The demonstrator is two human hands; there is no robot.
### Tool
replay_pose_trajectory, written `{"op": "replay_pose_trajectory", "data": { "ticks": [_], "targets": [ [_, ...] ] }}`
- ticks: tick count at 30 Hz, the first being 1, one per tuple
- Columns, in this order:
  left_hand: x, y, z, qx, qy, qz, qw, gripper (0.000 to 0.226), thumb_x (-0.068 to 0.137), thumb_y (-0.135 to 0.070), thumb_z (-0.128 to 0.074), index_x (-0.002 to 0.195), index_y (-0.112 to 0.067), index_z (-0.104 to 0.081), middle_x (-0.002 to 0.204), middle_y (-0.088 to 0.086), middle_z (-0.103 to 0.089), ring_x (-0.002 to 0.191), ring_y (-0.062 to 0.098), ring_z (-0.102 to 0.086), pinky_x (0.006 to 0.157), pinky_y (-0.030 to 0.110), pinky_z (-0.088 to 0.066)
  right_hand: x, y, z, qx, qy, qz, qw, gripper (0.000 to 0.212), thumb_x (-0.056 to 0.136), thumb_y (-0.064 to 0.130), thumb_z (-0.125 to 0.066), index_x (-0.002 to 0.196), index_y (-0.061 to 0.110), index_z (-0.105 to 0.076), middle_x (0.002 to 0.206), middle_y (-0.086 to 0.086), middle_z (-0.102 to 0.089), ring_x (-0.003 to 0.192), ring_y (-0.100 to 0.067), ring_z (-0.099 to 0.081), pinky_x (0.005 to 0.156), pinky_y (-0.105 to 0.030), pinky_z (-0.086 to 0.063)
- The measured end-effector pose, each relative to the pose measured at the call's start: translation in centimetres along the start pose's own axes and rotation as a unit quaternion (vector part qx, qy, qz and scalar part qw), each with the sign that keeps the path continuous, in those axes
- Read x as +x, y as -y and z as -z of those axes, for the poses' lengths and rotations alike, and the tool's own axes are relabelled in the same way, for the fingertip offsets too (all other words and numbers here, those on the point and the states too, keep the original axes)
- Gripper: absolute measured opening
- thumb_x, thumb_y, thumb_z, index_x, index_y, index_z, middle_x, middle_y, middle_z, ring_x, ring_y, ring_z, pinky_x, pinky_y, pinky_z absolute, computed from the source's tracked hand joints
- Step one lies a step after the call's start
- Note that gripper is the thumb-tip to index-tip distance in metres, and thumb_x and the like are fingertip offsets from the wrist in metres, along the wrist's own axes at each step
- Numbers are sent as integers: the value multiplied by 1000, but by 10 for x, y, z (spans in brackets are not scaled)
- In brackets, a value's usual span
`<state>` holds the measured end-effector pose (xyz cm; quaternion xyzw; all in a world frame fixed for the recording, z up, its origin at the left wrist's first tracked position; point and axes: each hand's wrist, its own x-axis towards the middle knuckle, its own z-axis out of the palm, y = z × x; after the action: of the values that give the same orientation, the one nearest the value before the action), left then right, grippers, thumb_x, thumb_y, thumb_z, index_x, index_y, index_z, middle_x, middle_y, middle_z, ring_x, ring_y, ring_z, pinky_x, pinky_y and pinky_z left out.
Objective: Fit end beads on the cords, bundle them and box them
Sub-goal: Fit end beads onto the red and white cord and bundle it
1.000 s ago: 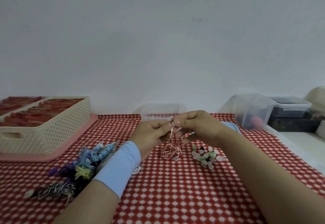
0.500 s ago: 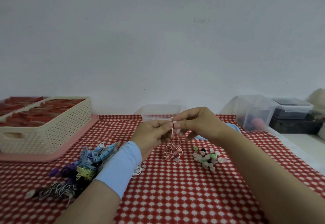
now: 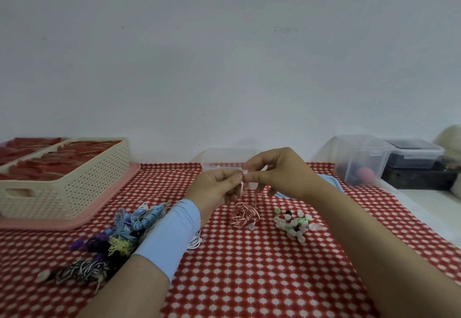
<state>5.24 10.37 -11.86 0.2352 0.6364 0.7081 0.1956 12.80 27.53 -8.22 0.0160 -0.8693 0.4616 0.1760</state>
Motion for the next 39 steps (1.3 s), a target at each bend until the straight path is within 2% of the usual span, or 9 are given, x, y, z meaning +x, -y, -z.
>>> {"op": "replay_pose_trajectory", "data": {
  "ticks": [4, 9, 15, 21, 25, 30, 35, 37, 39],
  "targets": [
    [1, -8, 8, 120, -60, -67, 989, 23, 94, -10, -63, 100, -29, -74, 85, 12, -75, 73, 19, -66, 77, 29, -57, 2, -11, 5, -98, 15, -25, 995, 16, 93, 13, -71, 103, 25, -75, 96, 7, -74, 65, -16, -74, 65, -37, -63],
    [4, -16, 30, 181, -133, -95, 970, 14, 90, -6, -67, 98, -15, -73, 79, 4, -76, 72, 18, -72, 67, 23, -59, -1, -20, -6, -243, 144, -44, 958, 37, 86, 17, -75, 119, 34, -74, 113, 17, -72, 100, -3, -66, 94, -24, -52],
    [8, -13, 38, 341, -118, -129, 923, 22, 90, -15, -67, 107, -29, -72, 77, -4, -74, 70, 10, -70, 82, 30, -57, -3, -19, -20, -276, 133, -62, 950, 50, 87, 25, -76, 134, 29, -61, 118, 10, -68, 105, -11, -62, 90, -23, -47],
    [7, -9, 29, 447, -98, -110, 882, 14, 86, -31, -72, 98, -28, -78, 81, -13, -71, 74, 3, -65, 73, 18, -49, -1, -9, -14, -309, 104, -89, 941, 3, 84, 28, -68, 86, 29, -70, 89, 12, -68, 86, -11, -64, 84, -35, -57],
    [4, -9, 24, 503, -90, -82, 856, 15, 80, -44, -76, 85, -30, -76, 77, -17, -67, 76, 3, -63, 76, 25, -51, -2, -10, -20, -313, 162, -116, 928, 22, 83, 44, -74, 78, 23, -77, 77, 8, -72, 74, -9, -64, 70, -27, -53],
    [3, -6, 25, 578, -33, -20, 815, 27, 88, -44, -67, 112, -32, -72, 111, -11, -71, 99, 10, -64, 94, 31, -50, -1, -11, -12, -253, 156, -110, 948, 15, 90, 30, -68, 93, 26, -82, 87, 13, -74, 75, -3, -61, 74, -24, -51],
    [3, -17, 13, 558, -63, -157, 812, 23, 98, -26, -53, 104, -31, -74, 106, -9, -65, 95, 10, -57, 85, 24, -44, 0, -7, 5, -275, 173, -106, 940, 20, 90, 16, -66, 96, 27, -82, 76, 21, -69, 55, 14, -57, 57, -9, -40],
    [-1, -28, 1, 527, -6, -177, 831, 21, 94, -26, -56, 93, -35, -75, 96, -15, -62, 88, 4, -55, 81, 22, -42, 1, -9, 12, -284, 190, -116, 933, 16, 88, 18, -72, 94, 29, -82, 79, 20, -73, 64, 13, -62, 66, -12, -49],
    [-7, -32, -12, 553, 74, -167, 813, 15, 91, -32, -62, 92, -35, -77, 92, -19, -61, 91, 3, -56, 85, 25, -45, 0, -9, 16, -301, 211, -126, 921, 9, 85, 26, -79, 91, 32, -81, 87, 18, -77, 81, 4, -68, 82, -22, -55]
  ]
}}
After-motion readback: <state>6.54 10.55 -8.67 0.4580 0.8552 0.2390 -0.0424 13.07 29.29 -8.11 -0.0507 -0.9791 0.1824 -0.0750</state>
